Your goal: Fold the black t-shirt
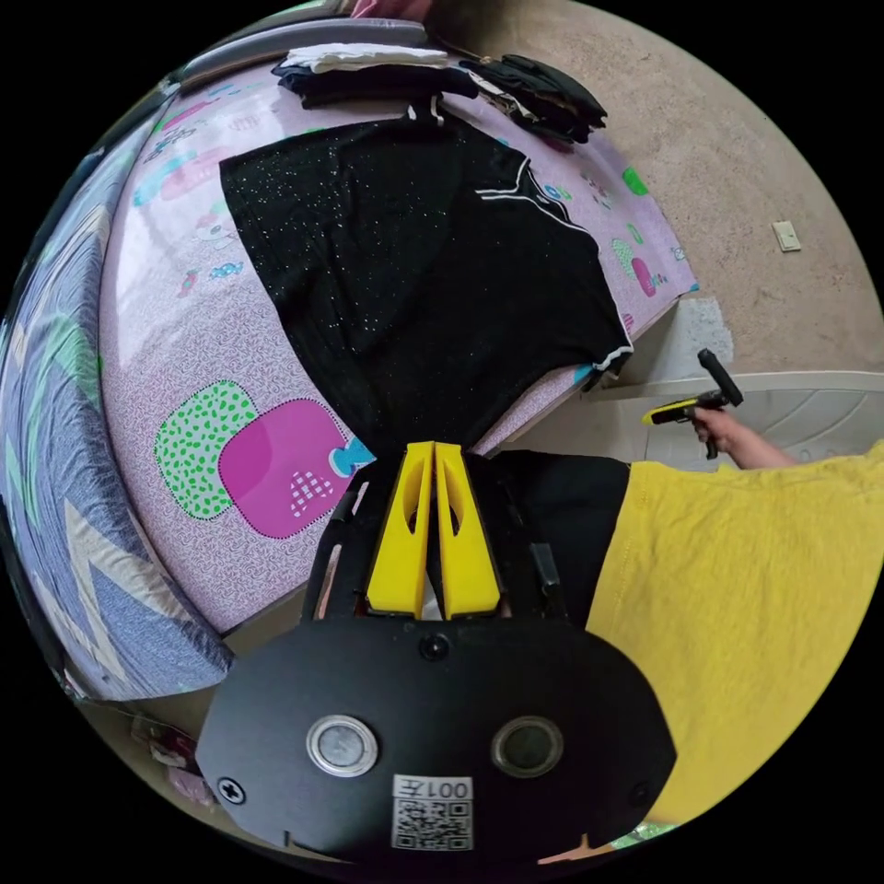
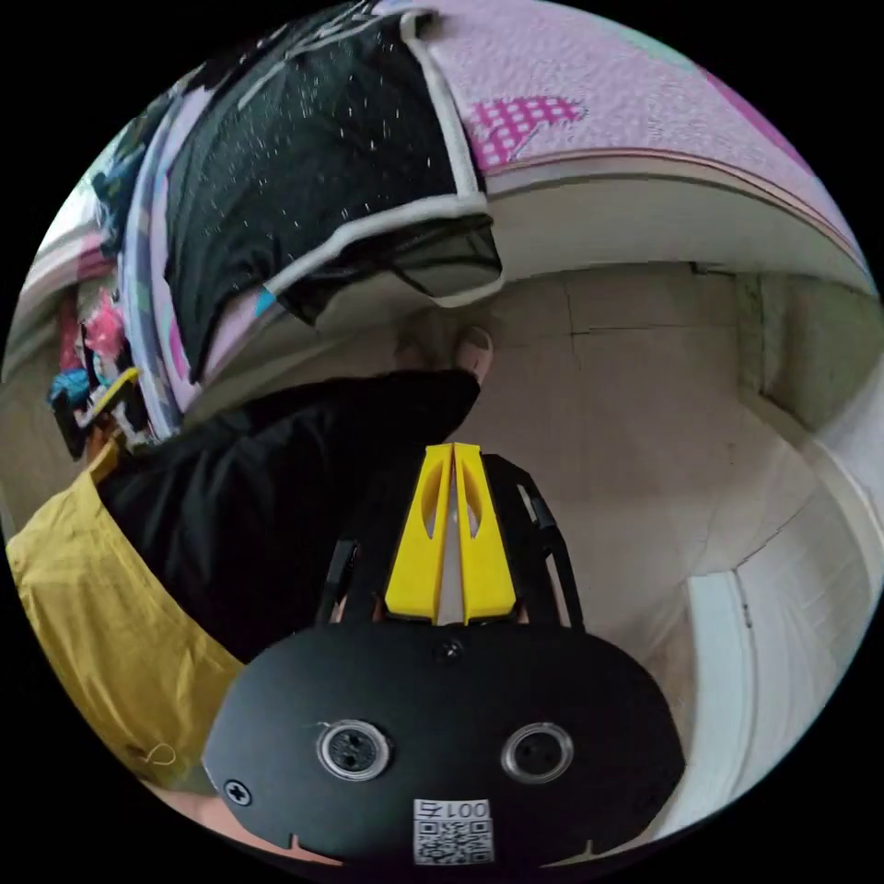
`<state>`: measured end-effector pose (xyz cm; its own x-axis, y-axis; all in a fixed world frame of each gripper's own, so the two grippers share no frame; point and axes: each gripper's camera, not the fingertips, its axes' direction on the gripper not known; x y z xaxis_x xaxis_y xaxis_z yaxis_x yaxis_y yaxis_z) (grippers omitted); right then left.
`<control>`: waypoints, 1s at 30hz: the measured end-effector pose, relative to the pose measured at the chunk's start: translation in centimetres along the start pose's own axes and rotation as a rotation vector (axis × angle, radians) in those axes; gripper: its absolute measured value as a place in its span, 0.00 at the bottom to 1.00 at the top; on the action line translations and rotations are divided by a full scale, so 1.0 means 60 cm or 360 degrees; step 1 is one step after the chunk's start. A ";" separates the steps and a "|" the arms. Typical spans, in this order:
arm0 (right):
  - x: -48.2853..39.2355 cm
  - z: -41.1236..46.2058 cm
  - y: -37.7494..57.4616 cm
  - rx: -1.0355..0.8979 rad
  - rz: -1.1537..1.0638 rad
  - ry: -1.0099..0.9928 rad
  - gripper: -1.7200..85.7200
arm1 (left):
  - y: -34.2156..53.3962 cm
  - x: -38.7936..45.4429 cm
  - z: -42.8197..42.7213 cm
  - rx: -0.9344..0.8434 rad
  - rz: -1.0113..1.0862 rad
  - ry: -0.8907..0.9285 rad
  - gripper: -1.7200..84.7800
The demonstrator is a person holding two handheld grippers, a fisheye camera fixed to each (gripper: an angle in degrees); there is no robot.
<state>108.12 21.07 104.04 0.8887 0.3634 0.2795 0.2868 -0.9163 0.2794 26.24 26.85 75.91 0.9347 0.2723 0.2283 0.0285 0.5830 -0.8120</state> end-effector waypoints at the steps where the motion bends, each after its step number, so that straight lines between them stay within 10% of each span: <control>1: -0.003 -0.021 0.013 0.0147 0.0041 -0.0108 0.02 | -0.005 -0.007 -0.010 0.0023 -0.0008 0.0014 0.00; 11: -0.094 -0.288 0.018 0.1190 -0.0495 -0.0643 0.02 | -0.103 -0.072 -0.117 0.0255 -0.0129 0.0081 0.01; 30: -0.416 -0.569 -0.405 0.0739 -0.1473 0.0290 0.08 | -0.446 -0.040 -0.296 0.0253 0.0079 -0.0483 0.05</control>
<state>66.77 39.99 121.63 0.1963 0.9393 0.2814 0.9697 -0.2284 0.0860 29.53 -3.02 87.56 0.7850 0.5046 0.3593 -0.0922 0.6687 -0.7378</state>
